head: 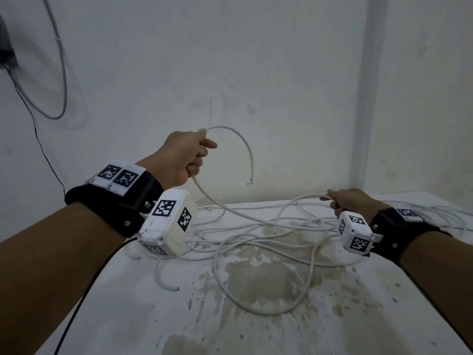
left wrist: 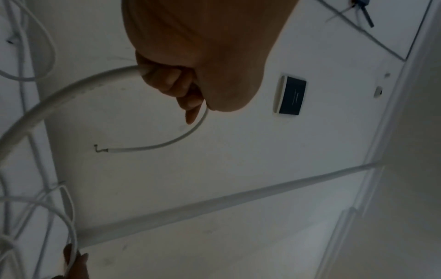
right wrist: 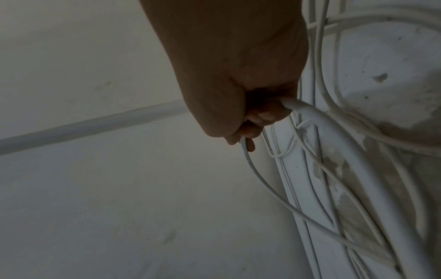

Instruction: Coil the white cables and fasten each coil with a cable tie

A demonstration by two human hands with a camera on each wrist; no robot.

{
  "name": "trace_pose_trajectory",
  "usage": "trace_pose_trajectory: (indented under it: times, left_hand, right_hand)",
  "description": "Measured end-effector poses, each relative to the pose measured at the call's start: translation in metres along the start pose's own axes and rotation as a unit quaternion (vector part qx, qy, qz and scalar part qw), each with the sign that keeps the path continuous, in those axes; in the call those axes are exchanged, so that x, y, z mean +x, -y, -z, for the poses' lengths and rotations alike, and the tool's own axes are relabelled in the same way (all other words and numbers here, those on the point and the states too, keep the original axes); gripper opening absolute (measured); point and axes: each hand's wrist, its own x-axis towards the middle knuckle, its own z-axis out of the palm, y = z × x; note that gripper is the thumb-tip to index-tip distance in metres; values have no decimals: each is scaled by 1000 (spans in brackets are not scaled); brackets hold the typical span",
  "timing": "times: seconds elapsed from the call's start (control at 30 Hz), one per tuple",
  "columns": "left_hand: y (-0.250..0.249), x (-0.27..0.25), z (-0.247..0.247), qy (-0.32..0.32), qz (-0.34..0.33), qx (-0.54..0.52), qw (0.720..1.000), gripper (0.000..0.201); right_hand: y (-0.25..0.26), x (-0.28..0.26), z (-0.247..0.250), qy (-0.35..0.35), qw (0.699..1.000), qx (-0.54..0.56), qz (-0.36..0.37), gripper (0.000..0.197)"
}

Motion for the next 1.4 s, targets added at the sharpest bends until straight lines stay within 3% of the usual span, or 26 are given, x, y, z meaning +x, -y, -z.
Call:
trace_pose_trajectory:
  times: [0.13,0.27,0.37,0.47,0.53,0.6,0.67,0.73,0.77,0.8,0.87,0.93,1.03,1.13,1.23,1.3,1.4]
  left_hand:
    - [1,27,-19,49,-63,100,992,44]
    - [39,71,-45,115,-139,263,948,44]
    - [90,105,-69,172,-125,367,905,37]
    - [131,125,-90,188,-93,483,850,31]
    - [147,127,-98,185,-68,550,812,40]
    - [153,123,-100,141,-50,579,801,56]
    - [145,107,-98,112,-73,544,828,51]
    - [126,76,-95,179,-86,431,880,45]
    - [117,53,-97,235,-54,356,903,48]
    - [109,30,-99,295,-5,293,910,49]
    - [100,-11,-106,396,80,213,889,54]
    - [98,-33,-116,440,149,130,876,61]
    - [98,-36,-127,364,274,-73,887,67]
    - [94,-29,-131,236,304,-255,887,51]
    - [81,-26,-123,92,260,-299,914,24]
    - [74,-30,-112,42,226,-271,935,23]
    - [71,-31,-100,-38,180,-270,945,26]
  right_hand:
    - [0,9,0,7,999,44,-10,28]
    - [3,7,11,43,995,83,-26,28]
    - [6,-3,21,75,995,60,-4,32]
    - [11,-8,27,67,996,51,-10,31]
    - [15,-10,30,64,996,62,-18,31]
    - [20,-10,28,45,995,88,-7,30]
    - [25,-8,23,-19,992,125,28,30]
    - [33,-8,13,-76,977,194,52,29]
    - [37,-8,7,-88,966,238,53,28]
    - [41,-8,0,-91,954,282,47,28]
    - [49,-8,-18,-69,928,365,30,30]
    - [55,-14,-37,-43,903,428,8,33]
    - [58,-28,-57,-22,862,505,-17,35]
    - [54,-46,-70,14,841,540,-27,35]
    - [40,-59,-78,34,876,480,-19,34]
    - [30,-62,-78,42,904,426,-14,31]
    - [20,-58,-66,52,922,384,-17,32]
